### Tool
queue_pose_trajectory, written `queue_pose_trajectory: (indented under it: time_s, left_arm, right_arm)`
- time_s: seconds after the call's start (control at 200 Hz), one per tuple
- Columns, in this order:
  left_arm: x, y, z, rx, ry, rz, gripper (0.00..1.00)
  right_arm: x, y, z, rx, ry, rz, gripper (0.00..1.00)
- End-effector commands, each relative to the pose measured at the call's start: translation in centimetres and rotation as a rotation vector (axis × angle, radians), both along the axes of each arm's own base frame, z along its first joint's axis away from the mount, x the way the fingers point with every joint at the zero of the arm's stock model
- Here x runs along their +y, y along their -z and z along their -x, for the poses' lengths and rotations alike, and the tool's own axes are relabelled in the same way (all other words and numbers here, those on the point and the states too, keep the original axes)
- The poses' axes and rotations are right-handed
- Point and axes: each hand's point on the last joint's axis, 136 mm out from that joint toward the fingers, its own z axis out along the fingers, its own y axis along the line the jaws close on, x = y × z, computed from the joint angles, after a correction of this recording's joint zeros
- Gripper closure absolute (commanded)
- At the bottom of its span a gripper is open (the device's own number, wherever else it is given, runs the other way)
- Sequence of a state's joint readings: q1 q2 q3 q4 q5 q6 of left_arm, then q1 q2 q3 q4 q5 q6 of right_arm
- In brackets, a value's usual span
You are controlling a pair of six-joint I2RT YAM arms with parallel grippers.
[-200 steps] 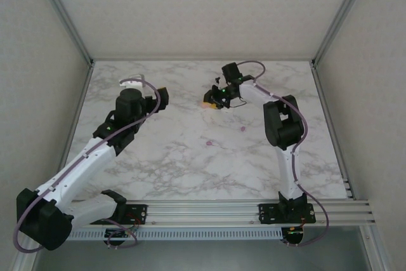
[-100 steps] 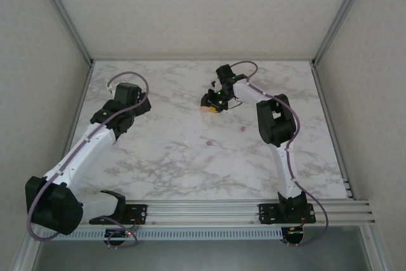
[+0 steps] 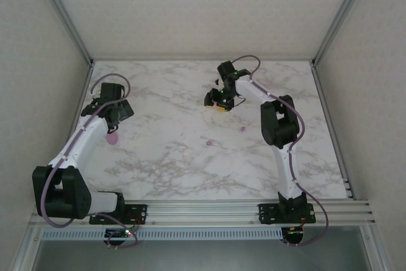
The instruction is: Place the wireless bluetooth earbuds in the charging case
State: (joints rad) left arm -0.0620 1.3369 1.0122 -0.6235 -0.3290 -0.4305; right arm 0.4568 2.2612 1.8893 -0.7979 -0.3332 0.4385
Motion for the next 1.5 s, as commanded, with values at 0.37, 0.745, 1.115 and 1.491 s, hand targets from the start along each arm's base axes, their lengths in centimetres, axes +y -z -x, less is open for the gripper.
queue_pose_trajectory:
  time_s: [0.37, 0.745, 1.115, 1.491]
  left_arm:
    - [2.3, 8.2, 1.4, 0.39, -0.01, 0.053, 0.19]
    - [2.1, 11.3, 1.8, 0.5, 0.063, 0.161, 0.27]
    - [1.9, 12.8, 2.7, 0.559, 0.064, 0.175, 0.38]
    - [0.7, 13.1, 1.9, 0.53, 0.124, 0.228, 0.5]
  right_arm:
    - [-1.4, -12.2, 2.8, -0.218, -0.036, -0.098, 0.39]
    - [-3.0, -12.0, 4.8, -0.198, -0.014, -0.099, 0.39]
    - [-3.3, -11.6, 5.3, -0.164, -0.016, -0.098, 0.39]
    - [-3.6, -11.7, 5.7, -0.16, -0.012, -0.105, 0.39]
